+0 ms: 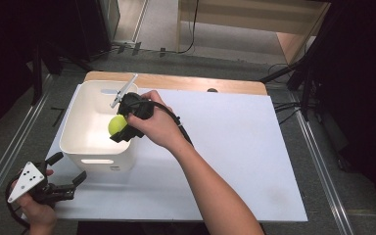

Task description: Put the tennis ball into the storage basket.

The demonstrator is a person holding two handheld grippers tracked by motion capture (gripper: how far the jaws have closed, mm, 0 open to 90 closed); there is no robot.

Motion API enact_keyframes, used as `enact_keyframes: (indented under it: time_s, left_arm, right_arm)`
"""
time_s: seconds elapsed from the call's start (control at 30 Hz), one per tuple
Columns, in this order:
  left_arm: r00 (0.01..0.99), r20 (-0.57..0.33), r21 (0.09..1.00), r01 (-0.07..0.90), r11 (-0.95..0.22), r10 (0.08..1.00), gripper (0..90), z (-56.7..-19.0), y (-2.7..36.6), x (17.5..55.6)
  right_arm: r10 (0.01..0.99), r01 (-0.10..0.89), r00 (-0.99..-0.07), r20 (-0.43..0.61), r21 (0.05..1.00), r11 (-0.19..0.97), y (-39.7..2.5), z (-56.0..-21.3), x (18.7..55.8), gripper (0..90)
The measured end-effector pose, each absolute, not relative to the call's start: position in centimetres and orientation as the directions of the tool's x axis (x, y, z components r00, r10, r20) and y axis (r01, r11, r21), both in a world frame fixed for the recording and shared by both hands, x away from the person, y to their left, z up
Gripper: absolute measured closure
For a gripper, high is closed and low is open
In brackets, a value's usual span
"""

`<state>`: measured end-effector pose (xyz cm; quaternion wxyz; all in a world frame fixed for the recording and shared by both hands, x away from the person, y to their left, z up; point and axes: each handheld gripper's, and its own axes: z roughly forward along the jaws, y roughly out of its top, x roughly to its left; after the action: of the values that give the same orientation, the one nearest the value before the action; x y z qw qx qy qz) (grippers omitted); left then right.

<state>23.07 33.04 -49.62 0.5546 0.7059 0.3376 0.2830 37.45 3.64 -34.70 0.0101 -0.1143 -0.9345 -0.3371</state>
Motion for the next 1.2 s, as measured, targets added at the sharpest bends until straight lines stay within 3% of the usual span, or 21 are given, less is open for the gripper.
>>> enact_keyframes:
  time_s: [0.53,1.0,1.2]
  left_arm:
    - [0.61,0.019,0.975,0.164,-0.15,0.792,0.0,-49.6,33.1,23.0]
    - [0.612,0.02,0.975,0.163,-0.151,0.791,0.0,-49.6,33.1,23.1]
    - [0.611,0.02,0.975,0.163,-0.151,0.791,0.0,-49.6,33.0,23.1]
  right_arm:
    - [0.208,0.207,-0.976,0.059,0.542,0.814,6.4,-37.4,37.5,23.7]
    - [0.212,0.208,-0.976,0.054,0.52,0.828,5.9,-37.6,37.6,23.0]
    - [0.221,0.216,-0.974,0.054,0.529,0.821,5.4,-37.4,37.6,15.6]
